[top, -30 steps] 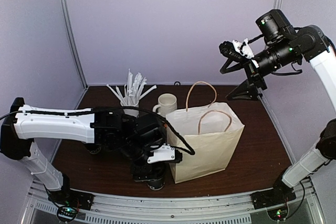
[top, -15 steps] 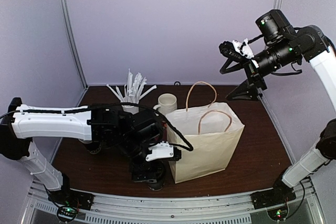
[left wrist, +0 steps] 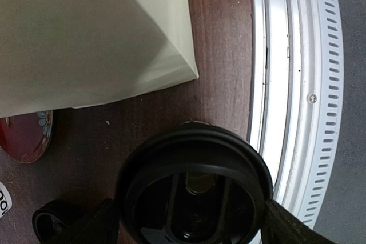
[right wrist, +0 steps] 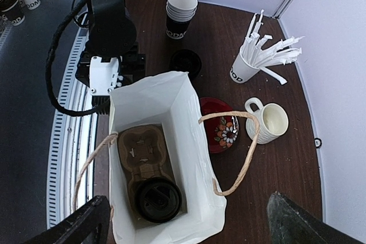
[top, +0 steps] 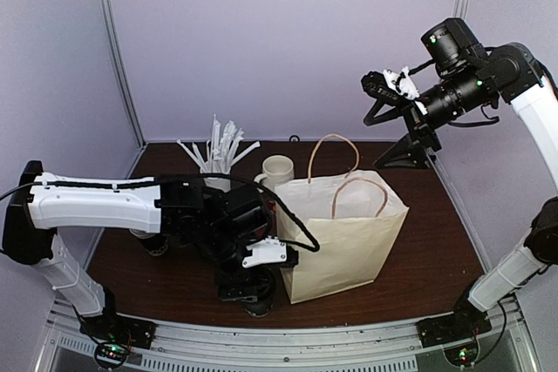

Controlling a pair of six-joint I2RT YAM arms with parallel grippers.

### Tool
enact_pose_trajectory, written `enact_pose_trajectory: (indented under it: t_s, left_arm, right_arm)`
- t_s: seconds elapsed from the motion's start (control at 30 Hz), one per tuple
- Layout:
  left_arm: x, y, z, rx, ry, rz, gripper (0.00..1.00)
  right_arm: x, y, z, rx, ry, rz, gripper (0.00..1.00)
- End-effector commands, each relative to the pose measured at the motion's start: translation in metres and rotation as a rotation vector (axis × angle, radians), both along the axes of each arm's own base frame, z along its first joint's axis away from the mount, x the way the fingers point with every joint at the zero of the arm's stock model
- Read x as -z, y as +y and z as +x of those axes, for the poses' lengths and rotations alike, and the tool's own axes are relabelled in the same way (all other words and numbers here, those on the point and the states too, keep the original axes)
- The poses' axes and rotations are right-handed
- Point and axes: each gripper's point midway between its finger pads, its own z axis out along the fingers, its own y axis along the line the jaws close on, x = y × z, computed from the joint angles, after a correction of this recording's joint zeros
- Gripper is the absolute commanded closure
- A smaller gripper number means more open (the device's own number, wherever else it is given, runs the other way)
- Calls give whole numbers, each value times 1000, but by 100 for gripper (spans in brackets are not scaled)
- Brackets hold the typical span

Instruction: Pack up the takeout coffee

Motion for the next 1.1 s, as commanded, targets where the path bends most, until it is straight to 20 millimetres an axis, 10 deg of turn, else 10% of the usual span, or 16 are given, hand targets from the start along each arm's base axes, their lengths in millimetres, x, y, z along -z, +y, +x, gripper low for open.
enact_pose_trajectory:
  t_s: [0.0, 0.37, 0.83, 0.97, 1.07]
  left_arm:
    - [14, 3, -3, 19, 28, 45, 13]
    - [-8, 3, -6, 36, 35, 22, 27]
    - [-63, 28, -7, -22, -28, -77, 30]
    - [-95, 44, -1, -68, -88, -107, 30]
    - [-129, 54, 8, -103, -165, -140, 30]
  right_arm:
    - [-4, 3, -1, -8, 19, 27, 1]
    - [-32, 0, 18, 76, 58, 145, 1]
    - [34, 19, 14, -16, 264, 18, 4]
    - [45, 37, 44, 72, 263, 8, 23]
    - [46, 46, 59, 108, 292, 10, 63]
